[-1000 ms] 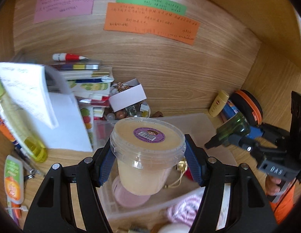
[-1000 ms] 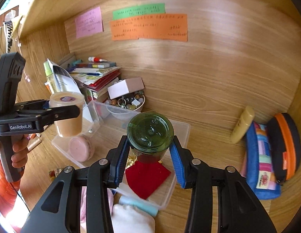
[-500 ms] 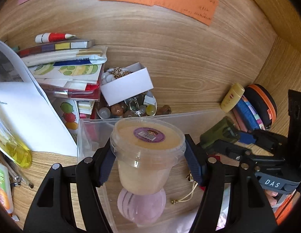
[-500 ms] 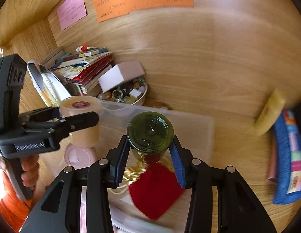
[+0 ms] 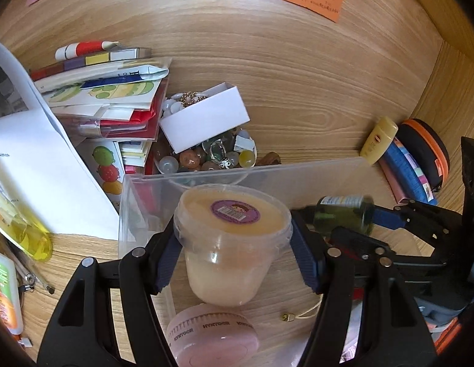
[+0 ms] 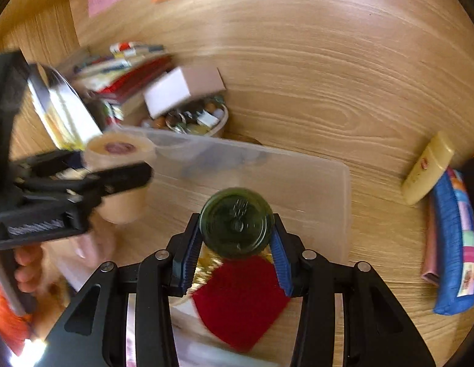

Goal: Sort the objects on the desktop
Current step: 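Lower the green bottle and cream jar into the clear box and open both grippers, then move both grippers to the white drawstring bag and white round lid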

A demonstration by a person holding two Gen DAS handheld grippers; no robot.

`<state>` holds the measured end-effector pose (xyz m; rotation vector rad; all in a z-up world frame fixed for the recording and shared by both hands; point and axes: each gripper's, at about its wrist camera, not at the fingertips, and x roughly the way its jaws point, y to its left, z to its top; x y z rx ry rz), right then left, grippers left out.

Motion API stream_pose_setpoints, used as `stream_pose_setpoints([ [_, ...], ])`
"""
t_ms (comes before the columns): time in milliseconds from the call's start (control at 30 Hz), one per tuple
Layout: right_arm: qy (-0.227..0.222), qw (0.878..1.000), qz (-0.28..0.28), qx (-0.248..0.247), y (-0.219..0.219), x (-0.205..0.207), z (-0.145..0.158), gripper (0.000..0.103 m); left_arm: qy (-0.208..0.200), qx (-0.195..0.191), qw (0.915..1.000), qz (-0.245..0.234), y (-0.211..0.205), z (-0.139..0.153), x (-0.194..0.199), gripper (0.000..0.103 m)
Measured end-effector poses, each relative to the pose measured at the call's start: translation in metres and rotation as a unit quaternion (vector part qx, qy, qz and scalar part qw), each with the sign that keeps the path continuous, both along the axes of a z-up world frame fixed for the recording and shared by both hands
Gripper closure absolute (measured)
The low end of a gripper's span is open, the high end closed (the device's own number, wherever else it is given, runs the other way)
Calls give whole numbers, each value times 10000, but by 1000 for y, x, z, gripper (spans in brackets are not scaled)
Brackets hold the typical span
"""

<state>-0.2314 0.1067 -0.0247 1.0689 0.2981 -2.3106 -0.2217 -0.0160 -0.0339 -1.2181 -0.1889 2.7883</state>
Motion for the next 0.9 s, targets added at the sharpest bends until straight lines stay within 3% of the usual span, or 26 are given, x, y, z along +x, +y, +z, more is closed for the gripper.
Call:
stream_pose_setpoints([
  [100,122,9996,21,245,-5,2,-4,61,27,0,10000,9,-1,1,2,36],
  [167,238,9992,56,312,-8,6,-4,45,182,-209,9996,57,0,8,7,36],
  [233,369,9988,85,297,-7,10,-1,38,339,-228,9992,10,1,15,13,34],
  [400,599,9977,143,268,-6,17,8,36,612,-336,9975,-53,7,27,24,29],
  [567,726,9971,31,221,-5,20,19,23,720,-497,9962,-58,12,32,33,25],
  [900,899,9953,-1,353,28,47,32,20,838,-626,9945,-36,16,37,63,16],
])
